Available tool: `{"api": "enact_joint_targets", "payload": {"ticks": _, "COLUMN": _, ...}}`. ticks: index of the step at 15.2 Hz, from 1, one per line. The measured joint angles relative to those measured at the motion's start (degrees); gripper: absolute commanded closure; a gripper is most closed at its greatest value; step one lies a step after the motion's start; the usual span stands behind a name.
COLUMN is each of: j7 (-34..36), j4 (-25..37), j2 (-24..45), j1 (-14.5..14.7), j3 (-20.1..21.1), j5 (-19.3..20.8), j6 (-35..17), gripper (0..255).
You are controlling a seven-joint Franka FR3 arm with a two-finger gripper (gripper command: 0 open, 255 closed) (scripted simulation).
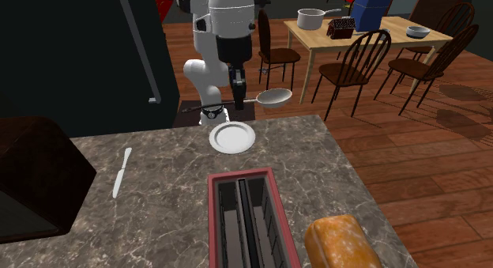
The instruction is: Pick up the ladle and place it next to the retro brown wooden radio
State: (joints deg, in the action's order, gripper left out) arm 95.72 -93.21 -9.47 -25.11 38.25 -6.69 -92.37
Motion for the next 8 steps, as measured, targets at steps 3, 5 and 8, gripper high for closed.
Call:
{"api": "enact_joint_targets", "payload": {"ticks": 3, "j7": 0.5, "j4": 3.5, "j2": 1.1, "j1": 0.0, "j3": 0.3, "j5": 0.7, "j6": 2.6, "gripper": 255}}
{"api": "enact_joint_targets", "payload": {"ticks": 5, "j7": 1.1, "j4": 6.0, "j2": 2.1, "j1": 0.0, "j3": 0.7, "j5": 1.3, "j6": 4.2, "gripper": 255}}
{"api": "enact_joint_targets", "payload": {"ticks": 8, "j7": 0.2, "j4": 8.0, "j2": 3.2, "j1": -0.5, "j3": 0.1, "j5": 1.9, "j6": 5.5, "gripper": 255}}
